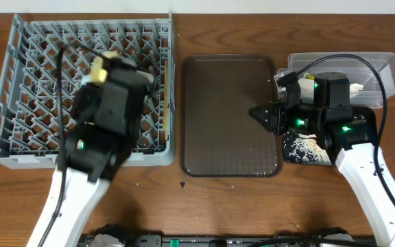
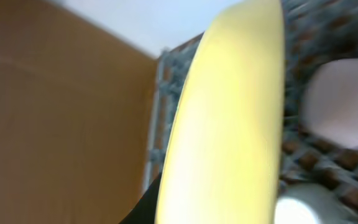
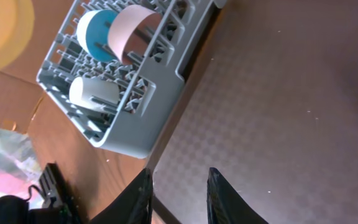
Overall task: Sort waste into correct bins and load items into the dishwasher
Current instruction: 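Carry the yellow plate left and stand it in the dish rack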
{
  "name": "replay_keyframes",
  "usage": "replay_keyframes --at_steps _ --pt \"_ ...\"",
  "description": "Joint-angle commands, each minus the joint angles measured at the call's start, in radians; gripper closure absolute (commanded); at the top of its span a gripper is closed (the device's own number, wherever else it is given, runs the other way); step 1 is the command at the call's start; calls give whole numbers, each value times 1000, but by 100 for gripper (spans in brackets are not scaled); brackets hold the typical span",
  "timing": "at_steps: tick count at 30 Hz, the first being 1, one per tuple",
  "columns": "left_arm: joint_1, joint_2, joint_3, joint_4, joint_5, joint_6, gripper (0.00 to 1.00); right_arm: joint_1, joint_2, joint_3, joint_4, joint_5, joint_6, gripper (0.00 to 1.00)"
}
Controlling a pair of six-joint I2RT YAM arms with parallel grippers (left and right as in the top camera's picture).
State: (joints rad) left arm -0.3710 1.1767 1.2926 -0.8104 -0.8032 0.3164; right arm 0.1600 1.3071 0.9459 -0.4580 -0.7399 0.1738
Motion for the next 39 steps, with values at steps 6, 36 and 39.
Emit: replay_keyframes --at_steps 6,36,39 --pt "377 149 21 119 300 100 92 -3 -11 2 -8 18 -18 74" --pt "531 311 21 271 478 100 17 -4 -11 2 -25 33 -18 68" --pt "507 248 21 260 478 36 13 -3 -11 2 -25 33 -13 60"
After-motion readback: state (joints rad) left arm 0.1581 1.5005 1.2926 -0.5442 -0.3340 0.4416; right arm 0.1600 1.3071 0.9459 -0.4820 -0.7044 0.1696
